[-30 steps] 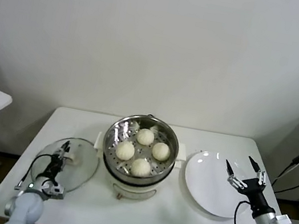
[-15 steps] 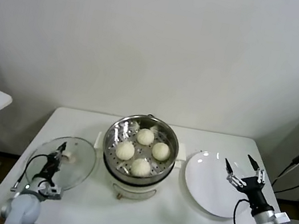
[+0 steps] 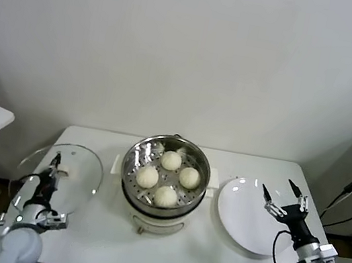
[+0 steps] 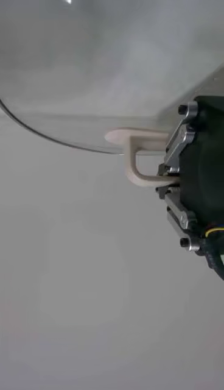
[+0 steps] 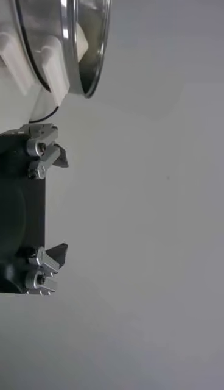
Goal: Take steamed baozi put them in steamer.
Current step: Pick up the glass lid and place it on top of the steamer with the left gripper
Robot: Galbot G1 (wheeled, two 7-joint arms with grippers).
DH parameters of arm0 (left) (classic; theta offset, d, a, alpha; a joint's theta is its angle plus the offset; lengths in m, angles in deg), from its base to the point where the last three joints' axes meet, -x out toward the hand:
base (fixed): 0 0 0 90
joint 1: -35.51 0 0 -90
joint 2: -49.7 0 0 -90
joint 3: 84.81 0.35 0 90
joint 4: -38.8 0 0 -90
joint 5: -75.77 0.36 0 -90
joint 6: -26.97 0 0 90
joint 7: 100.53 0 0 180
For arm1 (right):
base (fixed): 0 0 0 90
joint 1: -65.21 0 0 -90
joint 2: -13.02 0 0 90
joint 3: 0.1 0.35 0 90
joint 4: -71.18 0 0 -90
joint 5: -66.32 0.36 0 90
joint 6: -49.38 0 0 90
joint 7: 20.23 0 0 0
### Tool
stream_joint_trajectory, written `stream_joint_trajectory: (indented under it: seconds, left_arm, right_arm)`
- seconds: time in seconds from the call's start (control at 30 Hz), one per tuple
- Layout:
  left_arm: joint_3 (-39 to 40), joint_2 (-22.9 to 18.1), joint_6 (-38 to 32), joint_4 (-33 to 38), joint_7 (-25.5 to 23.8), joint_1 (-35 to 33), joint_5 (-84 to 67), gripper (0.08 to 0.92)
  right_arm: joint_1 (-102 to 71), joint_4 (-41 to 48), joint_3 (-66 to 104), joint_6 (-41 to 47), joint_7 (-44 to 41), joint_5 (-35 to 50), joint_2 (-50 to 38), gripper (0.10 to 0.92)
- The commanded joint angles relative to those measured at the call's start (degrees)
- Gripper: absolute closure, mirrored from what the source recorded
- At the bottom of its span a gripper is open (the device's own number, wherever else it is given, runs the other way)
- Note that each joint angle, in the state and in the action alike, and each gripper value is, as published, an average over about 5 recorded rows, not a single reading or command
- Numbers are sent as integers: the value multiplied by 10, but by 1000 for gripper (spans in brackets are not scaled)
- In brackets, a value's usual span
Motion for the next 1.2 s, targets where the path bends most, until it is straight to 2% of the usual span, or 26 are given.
stream_joint_trajectory:
  seconds: [0.03, 0.27, 0.53, 0.93, 1.2]
  left_arm:
    - [55, 39, 203, 190, -54, -45, -16, 841]
    - [120, 73, 263, 236, -97, -29, -21, 841]
    - [220, 74, 287, 245, -137, 13, -5, 841]
    - [318, -5, 273, 206, -178, 57, 82, 841]
    - [373, -42, 272, 181, -202, 92, 114, 841]
  right_arm:
    - [27, 26, -16, -3, -1, -2, 0, 203]
    - [35, 35, -13, -3, -2, -14, 9, 203]
    - [36, 49, -4, -2, -7, -28, 32, 203]
    - [40, 57, 3, -2, -4, -47, 57, 203]
    - [40, 64, 7, -3, -6, -56, 64, 203]
